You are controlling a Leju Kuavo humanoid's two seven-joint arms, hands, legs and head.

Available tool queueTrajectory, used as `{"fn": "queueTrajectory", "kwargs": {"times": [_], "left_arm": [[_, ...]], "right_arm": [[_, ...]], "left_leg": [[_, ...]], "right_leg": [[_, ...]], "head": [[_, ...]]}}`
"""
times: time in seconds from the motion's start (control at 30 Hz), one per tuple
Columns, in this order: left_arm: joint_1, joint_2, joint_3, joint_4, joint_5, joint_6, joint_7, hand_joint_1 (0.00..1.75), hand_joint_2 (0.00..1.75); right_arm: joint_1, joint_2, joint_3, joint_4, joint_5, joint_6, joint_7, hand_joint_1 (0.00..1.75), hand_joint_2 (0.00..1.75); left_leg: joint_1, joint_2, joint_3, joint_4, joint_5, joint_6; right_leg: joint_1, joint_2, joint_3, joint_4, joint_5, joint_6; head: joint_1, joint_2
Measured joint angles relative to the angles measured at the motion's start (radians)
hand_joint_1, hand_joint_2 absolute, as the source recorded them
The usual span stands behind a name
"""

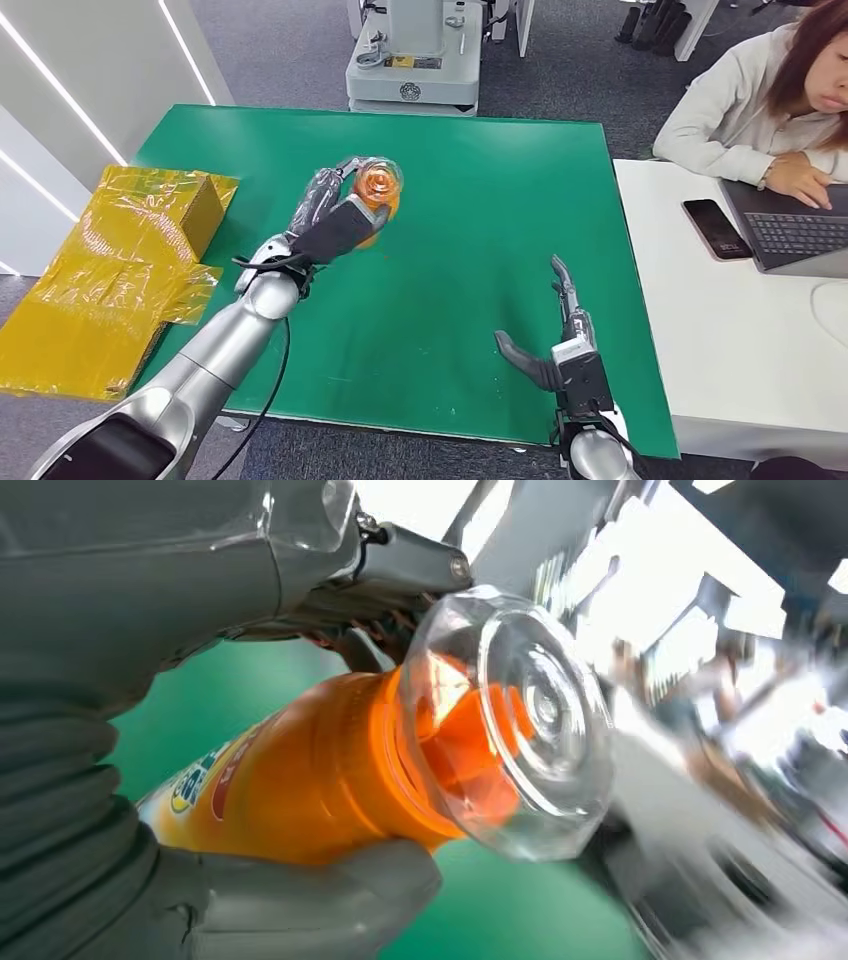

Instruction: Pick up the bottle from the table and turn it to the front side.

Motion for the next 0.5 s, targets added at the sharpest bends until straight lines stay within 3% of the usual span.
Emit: {"fn": "queueTrajectory", "kwargs": {"times": [0.1, 0.3, 0.43, 0.5], "left_arm": [[-0.005, 0.027, 0.000, -0.029, -0.333, 0.143, 0.051, 1.75, 1.75], [-0.020, 0.097, -0.009, -0.049, -0.967, 0.280, 0.210, 1.75, 1.75], [-0.030, 0.145, -0.029, -0.049, -1.112, 0.283, 0.300, 1.75, 1.75], [-0.054, 0.184, -0.087, -0.045, -1.127, 0.277, 0.414, 1.75, 1.75]], "right_arm": [[0.006, 0.000, 0.000, -0.027, 0.011, -0.004, 0.000, 0.00, 1.75], [0.019, -0.002, -0.004, -0.058, 0.005, -0.020, -0.031, 0.00, 1.75], [0.040, -0.012, -0.017, -0.074, -0.009, -0.031, -0.060, 0.00, 1.75], [0.045, -0.019, -0.020, -0.076, -0.020, -0.034, -0.072, 0.00, 1.75]], "left_leg": [[0.000, 0.000, 0.000, 0.000, 0.000, 0.000], [0.000, 0.000, 0.000, 0.000, 0.000, 0.000], [0.000, 0.000, 0.000, 0.000, 0.000, 0.000], [0.000, 0.000, 0.000, 0.000, 0.000, 0.000]], "right_leg": [[0.000, 0.000, 0.000, 0.000, 0.000, 0.000], [0.000, 0.001, 0.000, 0.000, 0.000, 0.000], [0.000, 0.001, -0.001, 0.000, 0.000, 0.000], [0.000, 0.001, -0.001, 0.000, 0.000, 0.000]], "head": [[0.000, 0.000], [0.000, 0.000], [0.000, 0.000], [0.000, 0.000]]}}
